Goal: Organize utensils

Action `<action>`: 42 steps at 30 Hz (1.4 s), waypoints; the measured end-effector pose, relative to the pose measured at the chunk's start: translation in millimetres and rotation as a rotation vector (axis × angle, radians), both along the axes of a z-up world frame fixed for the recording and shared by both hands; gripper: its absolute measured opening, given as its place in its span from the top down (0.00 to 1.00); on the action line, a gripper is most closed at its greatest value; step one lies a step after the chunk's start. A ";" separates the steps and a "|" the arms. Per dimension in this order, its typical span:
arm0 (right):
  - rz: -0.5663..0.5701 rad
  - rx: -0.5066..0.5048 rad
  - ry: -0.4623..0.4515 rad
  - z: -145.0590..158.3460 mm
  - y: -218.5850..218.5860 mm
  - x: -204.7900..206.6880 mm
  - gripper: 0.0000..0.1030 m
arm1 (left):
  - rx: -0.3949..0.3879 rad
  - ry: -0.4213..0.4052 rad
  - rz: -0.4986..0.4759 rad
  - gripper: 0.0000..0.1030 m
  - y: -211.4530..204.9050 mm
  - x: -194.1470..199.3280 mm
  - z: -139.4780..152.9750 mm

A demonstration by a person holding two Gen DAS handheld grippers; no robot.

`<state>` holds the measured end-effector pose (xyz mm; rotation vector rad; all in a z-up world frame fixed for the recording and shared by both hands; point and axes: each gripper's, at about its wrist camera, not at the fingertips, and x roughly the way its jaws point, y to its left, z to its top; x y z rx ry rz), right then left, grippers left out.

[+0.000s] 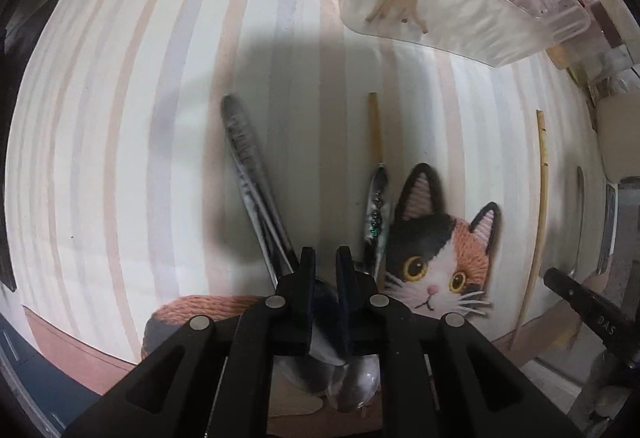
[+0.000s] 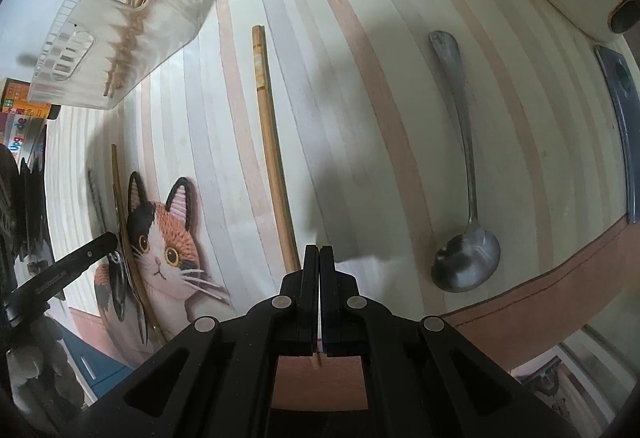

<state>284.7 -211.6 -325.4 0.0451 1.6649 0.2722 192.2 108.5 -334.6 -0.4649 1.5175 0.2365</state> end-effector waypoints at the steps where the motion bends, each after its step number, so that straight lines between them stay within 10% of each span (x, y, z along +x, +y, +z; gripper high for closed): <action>1: -0.002 0.000 -0.001 0.7 -2.4 0.2 1.00 | -0.017 -0.007 0.008 0.91 -0.3 0.2 0.4; 7: -0.010 0.003 0.001 -3.1 2.1 -8.2 1.00 | -0.146 -0.073 -0.008 0.91 -20.0 -1.2 25.4; 17: -0.007 -0.009 0.020 -5.9 -1.3 -6.9 1.00 | -0.149 0.021 -0.003 0.90 -22.7 -14.6 -4.4; 34: 0.022 -0.010 0.020 -0.1 8.4 -0.1 0.99 | -0.008 0.031 -0.008 0.89 -24.7 -9.2 9.2; 42: 0.043 -0.025 0.022 -6.0 27.3 -4.2 0.95 | 0.011 0.039 -0.048 0.71 -39.5 4.3 3.3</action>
